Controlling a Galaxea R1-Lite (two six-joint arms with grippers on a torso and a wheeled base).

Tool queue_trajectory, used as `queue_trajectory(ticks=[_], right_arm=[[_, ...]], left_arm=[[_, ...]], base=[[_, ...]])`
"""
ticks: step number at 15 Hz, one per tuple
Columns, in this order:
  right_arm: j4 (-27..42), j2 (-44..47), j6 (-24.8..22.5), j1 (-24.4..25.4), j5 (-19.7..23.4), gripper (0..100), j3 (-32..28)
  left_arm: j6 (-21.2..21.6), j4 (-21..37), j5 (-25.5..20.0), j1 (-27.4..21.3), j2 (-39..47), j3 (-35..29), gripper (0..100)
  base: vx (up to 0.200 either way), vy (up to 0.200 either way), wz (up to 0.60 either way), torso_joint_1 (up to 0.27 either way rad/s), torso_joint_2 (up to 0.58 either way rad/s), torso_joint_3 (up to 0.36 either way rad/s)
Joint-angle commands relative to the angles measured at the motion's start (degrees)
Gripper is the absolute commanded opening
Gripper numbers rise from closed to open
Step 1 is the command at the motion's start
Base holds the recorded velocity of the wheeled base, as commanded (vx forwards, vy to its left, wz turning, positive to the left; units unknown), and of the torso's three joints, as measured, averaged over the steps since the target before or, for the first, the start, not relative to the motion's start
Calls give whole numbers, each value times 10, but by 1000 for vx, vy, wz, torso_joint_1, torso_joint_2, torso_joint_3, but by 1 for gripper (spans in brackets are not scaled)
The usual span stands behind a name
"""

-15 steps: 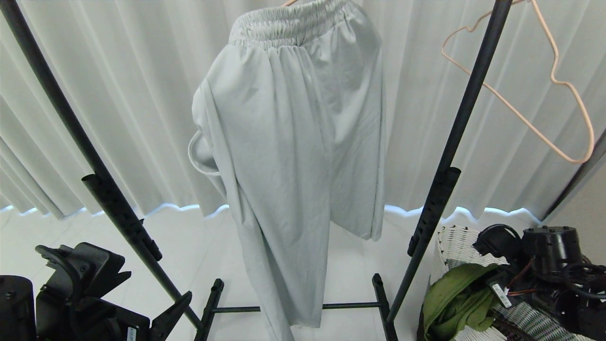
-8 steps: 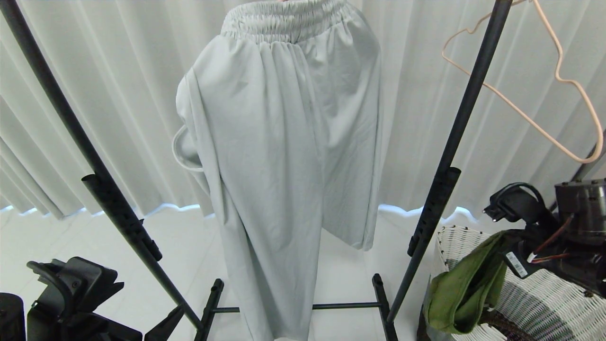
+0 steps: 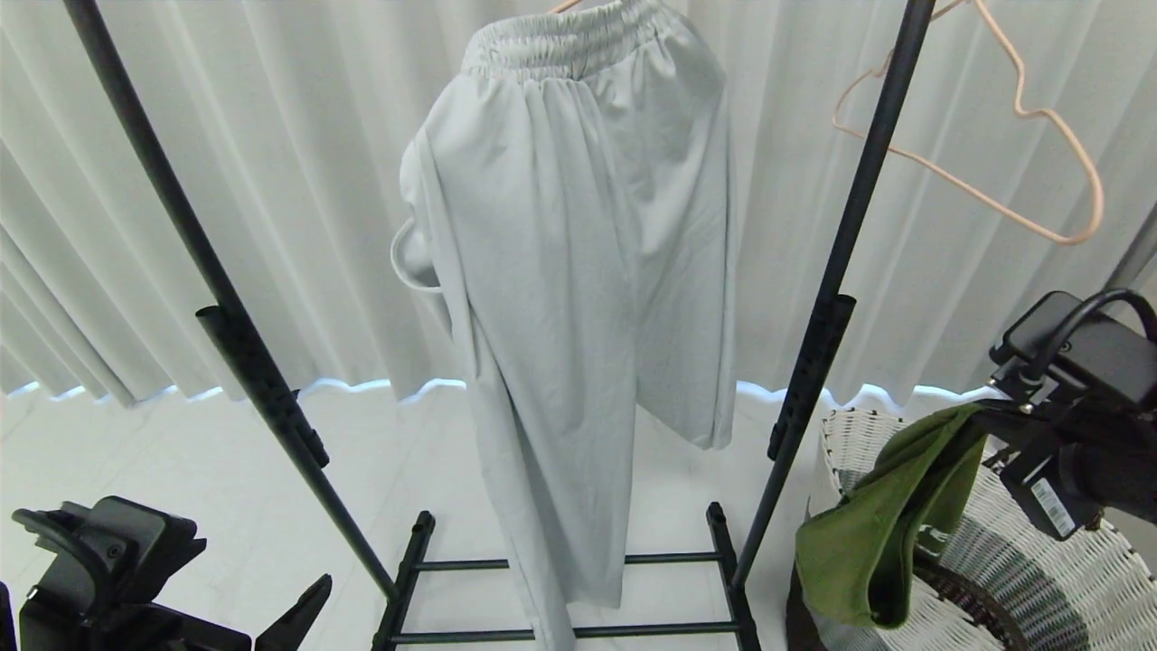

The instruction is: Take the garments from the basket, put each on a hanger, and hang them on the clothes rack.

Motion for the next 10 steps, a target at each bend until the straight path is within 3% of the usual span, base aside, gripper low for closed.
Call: queue_trajectory(ticks=[1,7,10], right_arm=[[0,-15,0,24,-3,0,-1],[-4,-10,-1,41,-3,0,-21],[-5,-5,0,42,-3,0,-28]], left_arm=[[0,0,0,0,-5,0,100],[0,0,0,1,-4,0,100],[0,0,-1,1,-3,-2,100]], base=[[-200,0,0,2,2,7],[-200,0,0,2,2,4],[0,0,0,0,0,0]])
